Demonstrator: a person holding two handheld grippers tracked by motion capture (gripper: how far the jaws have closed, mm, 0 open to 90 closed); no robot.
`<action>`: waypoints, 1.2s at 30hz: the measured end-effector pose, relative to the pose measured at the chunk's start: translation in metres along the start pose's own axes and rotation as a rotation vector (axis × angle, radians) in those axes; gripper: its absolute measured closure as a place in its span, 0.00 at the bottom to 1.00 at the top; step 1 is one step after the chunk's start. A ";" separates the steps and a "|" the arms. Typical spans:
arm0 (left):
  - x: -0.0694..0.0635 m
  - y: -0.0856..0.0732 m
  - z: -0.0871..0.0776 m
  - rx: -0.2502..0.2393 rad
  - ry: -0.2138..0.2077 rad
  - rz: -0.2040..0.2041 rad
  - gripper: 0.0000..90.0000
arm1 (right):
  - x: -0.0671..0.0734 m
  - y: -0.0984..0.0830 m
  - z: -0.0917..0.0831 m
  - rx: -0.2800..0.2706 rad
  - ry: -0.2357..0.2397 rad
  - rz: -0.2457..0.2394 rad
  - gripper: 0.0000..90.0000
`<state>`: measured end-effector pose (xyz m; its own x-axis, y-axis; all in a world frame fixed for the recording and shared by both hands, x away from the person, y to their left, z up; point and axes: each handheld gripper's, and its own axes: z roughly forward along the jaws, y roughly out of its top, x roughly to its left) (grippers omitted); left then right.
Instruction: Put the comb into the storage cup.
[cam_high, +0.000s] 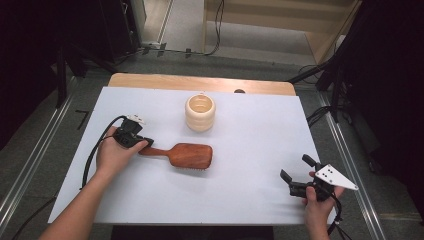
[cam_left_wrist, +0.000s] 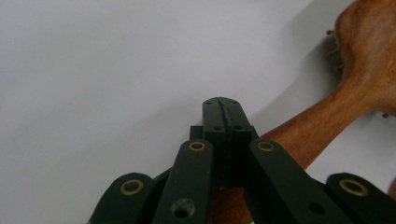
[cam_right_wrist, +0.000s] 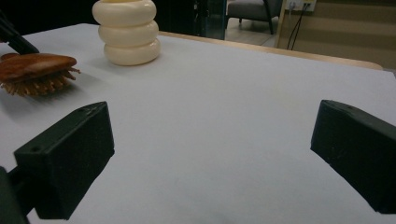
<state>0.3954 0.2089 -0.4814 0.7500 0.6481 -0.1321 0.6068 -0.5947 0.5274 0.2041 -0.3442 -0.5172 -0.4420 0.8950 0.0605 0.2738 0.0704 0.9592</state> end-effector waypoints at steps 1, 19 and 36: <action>0.000 0.000 0.000 0.000 0.000 0.000 1.00 | 0.000 0.000 0.000 0.000 0.000 0.000 0.00; -0.013 -0.024 -0.014 0.019 -0.029 0.076 0.96 | 0.000 0.000 0.000 0.002 -0.005 -0.002 0.00; -0.039 -0.006 -0.021 -0.066 -0.059 0.257 0.11 | 0.001 0.000 0.000 0.002 -0.005 -0.001 0.00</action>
<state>0.3569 0.1972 -0.4621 0.8923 0.4501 -0.0348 0.3777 -0.7021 0.6036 0.2039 -0.3436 -0.5171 -0.4379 0.8972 0.0580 0.2746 0.0721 0.9588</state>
